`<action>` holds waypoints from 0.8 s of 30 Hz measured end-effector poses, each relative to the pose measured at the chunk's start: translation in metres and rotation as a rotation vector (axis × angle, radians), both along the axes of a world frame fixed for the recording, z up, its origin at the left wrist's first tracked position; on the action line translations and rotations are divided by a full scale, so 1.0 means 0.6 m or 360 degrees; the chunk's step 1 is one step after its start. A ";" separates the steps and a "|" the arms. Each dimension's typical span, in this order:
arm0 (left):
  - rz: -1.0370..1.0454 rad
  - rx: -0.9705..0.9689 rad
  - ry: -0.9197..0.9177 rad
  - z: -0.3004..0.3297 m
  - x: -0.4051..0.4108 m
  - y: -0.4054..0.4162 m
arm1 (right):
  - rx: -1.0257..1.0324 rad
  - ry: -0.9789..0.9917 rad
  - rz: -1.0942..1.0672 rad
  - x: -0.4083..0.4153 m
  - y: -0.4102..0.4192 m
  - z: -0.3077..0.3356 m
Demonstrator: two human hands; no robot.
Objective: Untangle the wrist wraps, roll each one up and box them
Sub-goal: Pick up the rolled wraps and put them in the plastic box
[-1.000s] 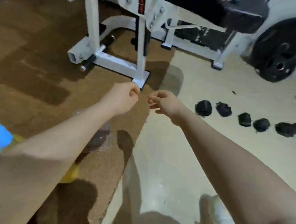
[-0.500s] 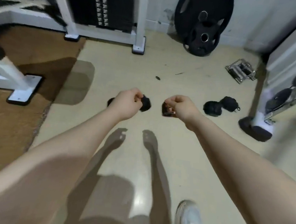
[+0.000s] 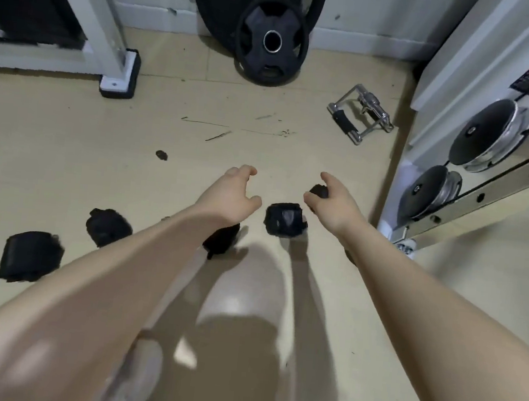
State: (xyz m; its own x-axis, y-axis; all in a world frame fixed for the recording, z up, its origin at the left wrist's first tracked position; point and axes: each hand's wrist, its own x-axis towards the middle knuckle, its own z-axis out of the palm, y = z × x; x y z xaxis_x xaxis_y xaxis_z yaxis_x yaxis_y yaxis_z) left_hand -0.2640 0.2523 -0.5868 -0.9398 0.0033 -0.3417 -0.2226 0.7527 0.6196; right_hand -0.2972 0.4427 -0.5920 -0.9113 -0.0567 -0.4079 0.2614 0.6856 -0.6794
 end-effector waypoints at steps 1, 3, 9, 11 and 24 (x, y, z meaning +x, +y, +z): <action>-0.0024 0.0000 -0.0003 -0.013 -0.017 0.016 | 0.0079 0.0008 0.0033 -0.012 0.013 -0.013; -0.0128 -0.0040 0.0001 -0.048 -0.052 0.046 | 0.0224 0.0034 0.0085 -0.039 0.038 -0.042; -0.0545 -0.0344 -0.0077 -0.216 -0.139 0.108 | 0.0432 -0.0016 0.0112 -0.128 0.091 -0.203; -0.0632 -0.0416 -0.0099 -0.272 -0.155 0.122 | 0.0561 -0.0018 0.0173 -0.157 0.097 -0.257; -0.0586 -0.0376 -0.0209 -0.370 -0.188 0.103 | 0.0441 -0.0429 -0.0032 -0.179 0.076 -0.366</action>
State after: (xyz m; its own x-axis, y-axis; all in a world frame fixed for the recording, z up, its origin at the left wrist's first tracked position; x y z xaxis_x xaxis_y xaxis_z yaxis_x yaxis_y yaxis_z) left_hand -0.3771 0.3141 -0.8086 -0.8395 0.2366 -0.4892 0.0211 0.9138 0.4056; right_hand -0.4048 0.4883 -0.8118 -0.7692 0.1059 -0.6302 0.4204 0.8266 -0.3742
